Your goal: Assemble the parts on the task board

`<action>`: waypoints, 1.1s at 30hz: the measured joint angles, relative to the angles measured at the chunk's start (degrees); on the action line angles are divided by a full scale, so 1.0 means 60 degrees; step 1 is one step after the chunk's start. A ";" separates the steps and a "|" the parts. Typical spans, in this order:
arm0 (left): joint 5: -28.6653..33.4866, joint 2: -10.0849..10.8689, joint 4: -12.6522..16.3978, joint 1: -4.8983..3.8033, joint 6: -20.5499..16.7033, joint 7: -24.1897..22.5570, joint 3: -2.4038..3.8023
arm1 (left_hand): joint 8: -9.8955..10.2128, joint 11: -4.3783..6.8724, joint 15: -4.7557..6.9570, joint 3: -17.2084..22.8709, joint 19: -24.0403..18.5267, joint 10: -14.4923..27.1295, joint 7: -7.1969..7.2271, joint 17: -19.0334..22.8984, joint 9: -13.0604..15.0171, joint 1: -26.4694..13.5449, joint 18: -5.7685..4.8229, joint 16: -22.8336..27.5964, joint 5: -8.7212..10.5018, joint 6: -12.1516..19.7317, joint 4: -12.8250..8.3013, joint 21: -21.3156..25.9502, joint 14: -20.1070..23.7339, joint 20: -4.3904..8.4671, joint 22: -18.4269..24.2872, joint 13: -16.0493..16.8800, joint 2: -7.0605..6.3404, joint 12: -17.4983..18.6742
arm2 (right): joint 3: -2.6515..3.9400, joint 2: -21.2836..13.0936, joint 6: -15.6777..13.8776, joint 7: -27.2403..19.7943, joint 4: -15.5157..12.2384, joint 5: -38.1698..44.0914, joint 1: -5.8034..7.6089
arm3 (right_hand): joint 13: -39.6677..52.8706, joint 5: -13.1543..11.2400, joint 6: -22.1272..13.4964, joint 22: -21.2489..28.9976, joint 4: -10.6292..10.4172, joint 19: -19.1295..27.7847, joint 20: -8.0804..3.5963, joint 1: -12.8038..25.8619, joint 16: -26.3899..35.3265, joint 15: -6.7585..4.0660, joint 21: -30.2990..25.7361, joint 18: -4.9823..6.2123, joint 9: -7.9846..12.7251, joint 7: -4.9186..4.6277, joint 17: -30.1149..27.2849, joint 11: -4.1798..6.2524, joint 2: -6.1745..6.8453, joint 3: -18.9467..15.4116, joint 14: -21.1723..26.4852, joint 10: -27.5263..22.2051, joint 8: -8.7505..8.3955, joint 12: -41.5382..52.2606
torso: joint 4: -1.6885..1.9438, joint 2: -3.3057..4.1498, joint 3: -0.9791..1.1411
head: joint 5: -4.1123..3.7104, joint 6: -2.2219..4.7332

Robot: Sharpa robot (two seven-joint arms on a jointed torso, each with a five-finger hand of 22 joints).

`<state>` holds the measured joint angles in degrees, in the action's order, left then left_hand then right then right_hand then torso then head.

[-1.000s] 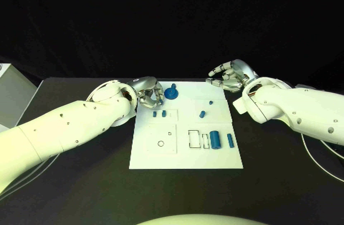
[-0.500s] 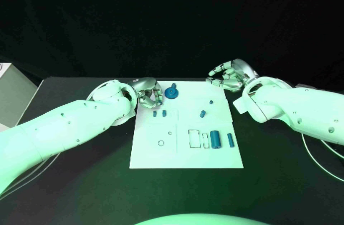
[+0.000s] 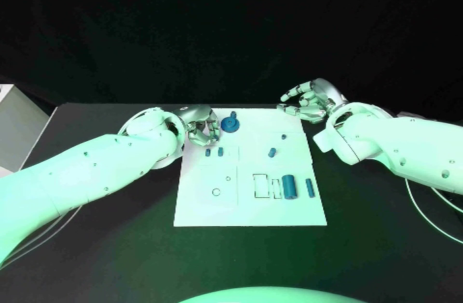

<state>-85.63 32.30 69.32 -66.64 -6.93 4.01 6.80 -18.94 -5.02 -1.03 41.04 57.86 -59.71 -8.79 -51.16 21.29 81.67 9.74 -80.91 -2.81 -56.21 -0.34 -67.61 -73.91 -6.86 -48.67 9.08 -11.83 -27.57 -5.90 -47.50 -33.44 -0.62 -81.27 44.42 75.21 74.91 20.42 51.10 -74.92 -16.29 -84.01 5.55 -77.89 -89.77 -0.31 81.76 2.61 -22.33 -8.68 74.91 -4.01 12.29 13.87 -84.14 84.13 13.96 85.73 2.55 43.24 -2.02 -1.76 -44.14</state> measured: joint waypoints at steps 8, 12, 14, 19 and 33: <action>-0.0003 -0.0004 0.0007 0.0000 0.0002 0.0005 -0.0001 | 0.0000 0.0036 0.0000 0.0000 0.0000 -0.0035 0.0000 0.0000 -0.0002 0.0000 0.0000 0.0000 -0.0015 0.0000 0.0000 0.0000 0.0000 0.0000 0.0001 -0.0007 0.0000 0.0019 | 0.0000 0.0007 0.0000 0.0000 0.0000 0.0000 0.0000 | 0.0000 0.0000 0.0000 0.0001 0.0000 0.0000 0.0000 0.0000 0.0000 0.0000 0.0000 0.0000 0.0000 0.0000 0.0000 0.0000 0.0000 0.0000 0.0000 0.0000 0.0000 0.0000 | 0.0005 -0.0002 -0.0001 | -0.0006 -0.0024; -0.0004 -0.0017 0.0003 0.0000 0.0009 0.0009 -0.0004 | 0.0000 0.0036 0.0000 -0.0027 0.0000 -0.0035 0.0000 0.0000 -0.0003 0.0000 0.0000 0.0000 -0.0015 0.0000 -0.0025 0.0000 0.0000 0.0000 0.0010 -0.0007 0.0000 0.0019 | 0.0000 0.0009 0.0000 0.0000 0.0001 0.0000 0.0001 | 0.0000 0.0000 0.0000 0.0001 0.0000 0.0000 0.0000 0.0000 0.0000 0.0000 0.0000 0.0000 0.0001 0.0000 0.0000 0.0000 0.0000 0.0000 0.0000 0.0000 0.0000 0.0000 | 0.0006 -0.0005 -0.0001 | -0.0006 -0.0027; -0.0005 -0.0029 -0.0006 -0.0001 0.0017 0.0013 -0.0008 | 0.0000 0.0036 0.0000 -0.0027 0.0000 -0.0035 0.0000 0.0000 -0.0005 0.0000 0.0000 0.0000 -0.0015 0.0000 -0.0025 0.0000 0.0000 0.0000 0.0013 -0.0007 0.0000 0.0019 | 0.0000 0.0010 0.0000 0.0000 0.0002 0.0001 0.0002 | 0.0000 0.0000 0.0000 0.0002 0.0000 0.0000 0.0000 0.0000 0.0000 0.0000 0.0000 0.0000 0.0001 0.0000 0.0000 0.0000 0.0000 0.0000 0.0000 0.0000 0.0000 0.0000 | 0.0005 -0.0005 -0.0001 | -0.0006 -0.0031; -0.0007 -0.0054 -0.0044 -0.0009 0.0051 0.0029 -0.0030 | 0.0038 0.0036 0.0000 -0.0028 0.0000 -0.0035 0.0000 0.0018 -0.0020 0.0000 0.0000 0.0000 -0.0015 0.0001 -0.0025 0.0000 0.0000 0.0000 0.0059 -0.0007 0.0000 0.0053 | 0.0000 0.0011 0.0001 0.0001 0.0002 0.0001 0.0002 | 0.0000 0.0000 0.0000 0.0002 0.0000 0.0000 0.0000 0.0000 0.0000 0.0000 0.0000 -0.0001 0.0001 0.0000 0.0000 0.0000 0.0000 0.0000 0.0000 0.0000 0.0000 0.0000 | -0.0004 -0.0005 0.0002 | -0.0007 -0.0034; -0.0008 -0.0132 -0.0120 -0.0057 0.0107 0.0083 -0.0149 | 0.0111 0.0035 0.0000 -0.0027 -0.0091 -0.0035 0.0053 0.0171 -0.0021 -0.0051 0.0002 0.0000 -0.0017 -0.0016 -0.0023 0.0048 0.0000 0.0018 0.0226 0.0003 0.0051 0.0184 | 0.0000 0.0012 0.0003 0.0001 -0.0017 0.0002 0.0001 | 0.0000 0.0000 0.0000 -0.0005 0.0000 0.0000 0.0000 0.0000 0.0000 0.0000 0.0000 -0.0001 -0.0005 0.0000 0.0000 0.0000 0.0000 0.0000 0.0000 0.0000 0.0000 0.0000 | 0.0000 -0.0005 0.0005 | -0.0045 -0.0062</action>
<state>-85.68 31.50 68.60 -66.98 -6.29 4.51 5.90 -18.27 -4.81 -1.04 40.88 57.31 -59.92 -8.47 -50.13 21.16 81.36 9.75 -80.91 -2.92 -56.30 -0.48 -67.33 -73.91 -6.75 -47.32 9.10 -11.52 -26.47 -5.90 -47.43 -33.42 -0.62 -81.37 44.43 75.21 74.90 20.42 51.10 -74.95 -16.28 -84.00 5.55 -77.89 -89.77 -0.31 81.76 2.61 -22.36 -8.67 74.91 -4.01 12.29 13.87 -84.14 84.13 13.96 85.72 2.55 43.21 -1.98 -2.03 -44.52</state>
